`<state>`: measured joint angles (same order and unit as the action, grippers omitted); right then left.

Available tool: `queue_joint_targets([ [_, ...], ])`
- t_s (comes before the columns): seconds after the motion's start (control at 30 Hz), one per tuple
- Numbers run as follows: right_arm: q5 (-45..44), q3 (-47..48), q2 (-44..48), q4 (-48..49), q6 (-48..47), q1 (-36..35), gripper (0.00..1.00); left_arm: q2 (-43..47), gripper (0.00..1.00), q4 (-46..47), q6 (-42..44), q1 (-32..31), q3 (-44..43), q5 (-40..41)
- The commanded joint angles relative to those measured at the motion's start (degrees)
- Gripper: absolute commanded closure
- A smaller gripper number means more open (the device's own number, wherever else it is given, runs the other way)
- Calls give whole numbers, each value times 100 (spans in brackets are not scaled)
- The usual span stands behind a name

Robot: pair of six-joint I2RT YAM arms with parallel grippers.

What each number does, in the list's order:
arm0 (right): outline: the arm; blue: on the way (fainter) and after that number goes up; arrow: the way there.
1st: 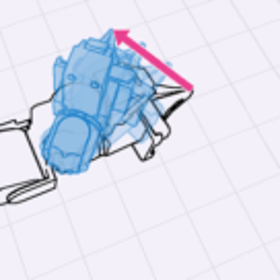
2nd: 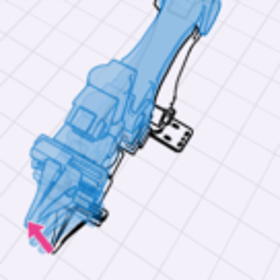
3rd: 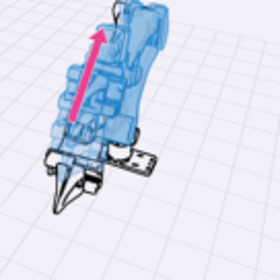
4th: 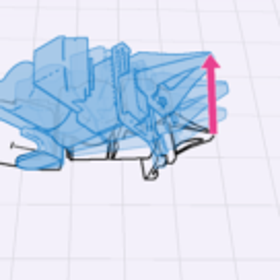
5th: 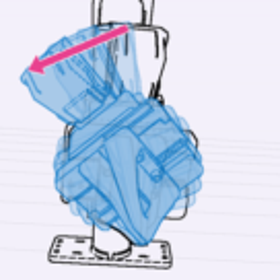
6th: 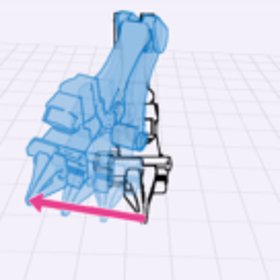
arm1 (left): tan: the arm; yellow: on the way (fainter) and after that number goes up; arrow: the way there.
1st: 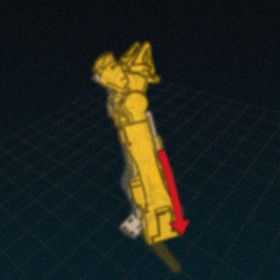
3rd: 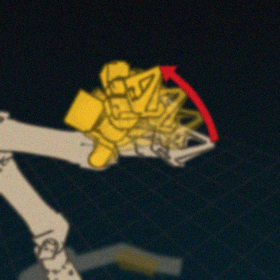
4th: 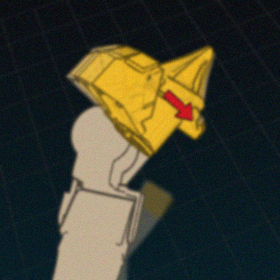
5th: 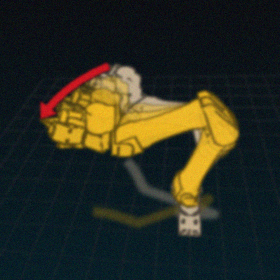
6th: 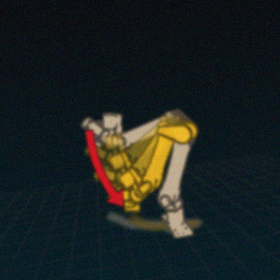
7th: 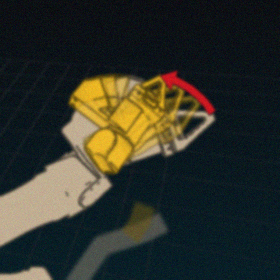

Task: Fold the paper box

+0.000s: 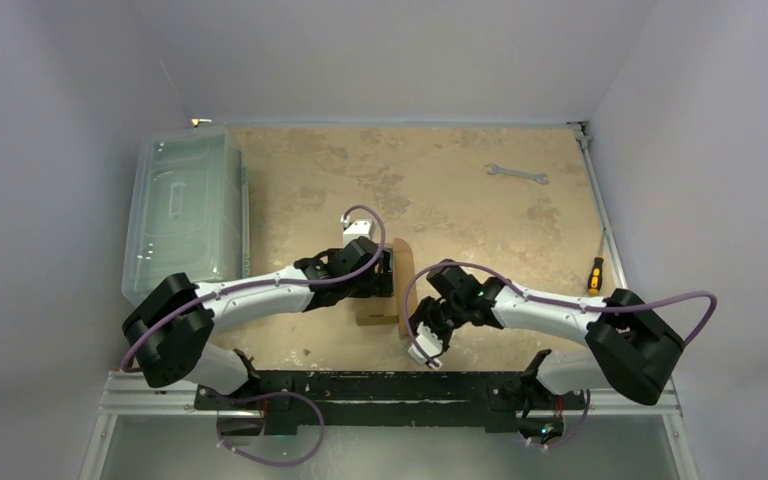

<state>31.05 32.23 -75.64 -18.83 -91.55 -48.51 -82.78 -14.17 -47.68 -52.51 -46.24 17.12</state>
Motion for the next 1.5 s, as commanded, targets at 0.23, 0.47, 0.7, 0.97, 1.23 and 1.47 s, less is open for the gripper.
queue_joint_targets([
  [0.23,-377,15,-103,428,409,-282,76,180,9,344,-213,16,128,-25],
  [0.47,-388,71,-66,395,509,-282,88,106,10,370,-263,20,189,-54],
  [0.7,-333,194,-65,435,799,-282,100,39,12,380,-236,11,159,-130],
  [0.97,-254,446,-110,369,1369,-229,100,-19,13,367,-272,11,189,-142],
  [1.23,-108,701,-303,106,1687,27,100,78,13,372,-392,19,299,-25],
  [1.47,-7,862,-404,-29,1899,96,93,35,13,395,-456,22,335,-9],
])
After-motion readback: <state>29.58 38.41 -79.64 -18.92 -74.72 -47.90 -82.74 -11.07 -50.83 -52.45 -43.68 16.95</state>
